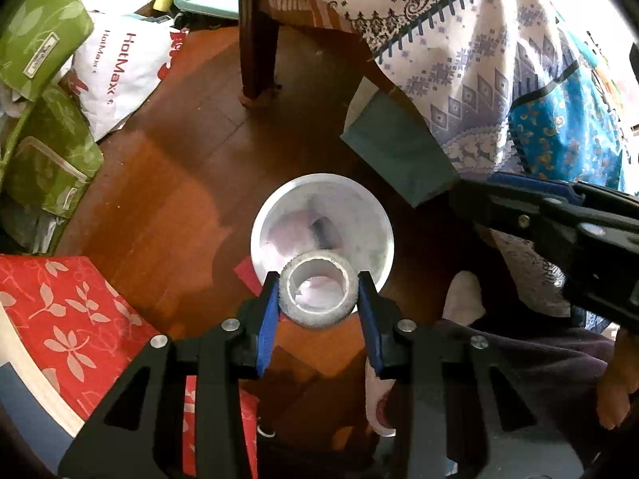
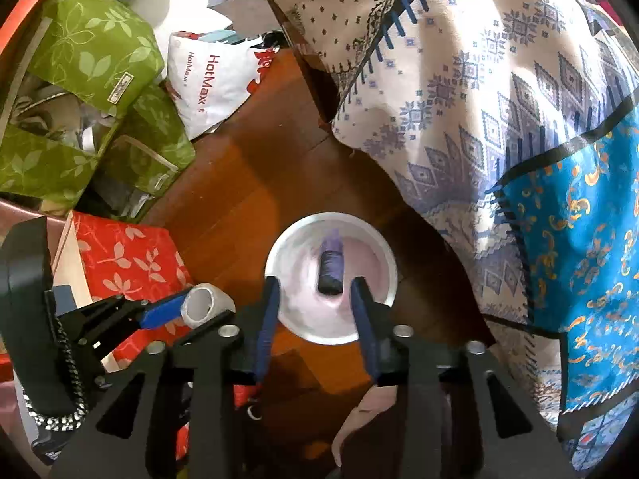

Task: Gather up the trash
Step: 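Open the left gripper to drop the tape roll into the bucket, then move both open tools back over the quilt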

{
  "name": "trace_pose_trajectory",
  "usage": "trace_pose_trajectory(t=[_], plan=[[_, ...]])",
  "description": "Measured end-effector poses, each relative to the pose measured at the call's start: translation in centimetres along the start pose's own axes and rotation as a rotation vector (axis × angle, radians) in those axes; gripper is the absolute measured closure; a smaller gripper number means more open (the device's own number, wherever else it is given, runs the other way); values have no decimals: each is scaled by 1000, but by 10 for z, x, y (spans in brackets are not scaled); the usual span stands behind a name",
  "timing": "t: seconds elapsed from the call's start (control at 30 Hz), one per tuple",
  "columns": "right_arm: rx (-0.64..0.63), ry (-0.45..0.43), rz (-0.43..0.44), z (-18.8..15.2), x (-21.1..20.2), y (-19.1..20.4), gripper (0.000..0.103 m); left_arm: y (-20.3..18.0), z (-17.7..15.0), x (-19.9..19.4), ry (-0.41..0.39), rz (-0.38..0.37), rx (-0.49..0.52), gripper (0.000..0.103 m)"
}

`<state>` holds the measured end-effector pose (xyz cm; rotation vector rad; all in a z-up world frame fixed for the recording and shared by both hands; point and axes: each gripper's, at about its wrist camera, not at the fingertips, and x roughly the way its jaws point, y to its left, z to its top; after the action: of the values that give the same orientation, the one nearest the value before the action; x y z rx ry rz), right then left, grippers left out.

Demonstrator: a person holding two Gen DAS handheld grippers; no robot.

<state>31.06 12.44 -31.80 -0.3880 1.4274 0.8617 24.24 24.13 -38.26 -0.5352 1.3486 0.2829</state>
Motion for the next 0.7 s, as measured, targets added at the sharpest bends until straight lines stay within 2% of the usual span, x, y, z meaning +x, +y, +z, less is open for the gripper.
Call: trace_pose_trajectory(t=[0.07,0.17,0.23,0.47,0.7], plan=[[0,-2,-1,-1,-4,-3,65,-2,4,4,10,1,2,66],[-2,-21,-16,-5,-13,-9,65,-3,11,10,41,-1,-9,57],[3,-30,-20,-5,-17,-11,65,-5,12,9,35,12,-17,54],[4,-88,-66,-18,-39,-13,65,-12,10,-13,-30,27,-20,54],[-9,-154,-73,-34,-68,-2,65,-22,-3,-63,-160,94,17,54]])
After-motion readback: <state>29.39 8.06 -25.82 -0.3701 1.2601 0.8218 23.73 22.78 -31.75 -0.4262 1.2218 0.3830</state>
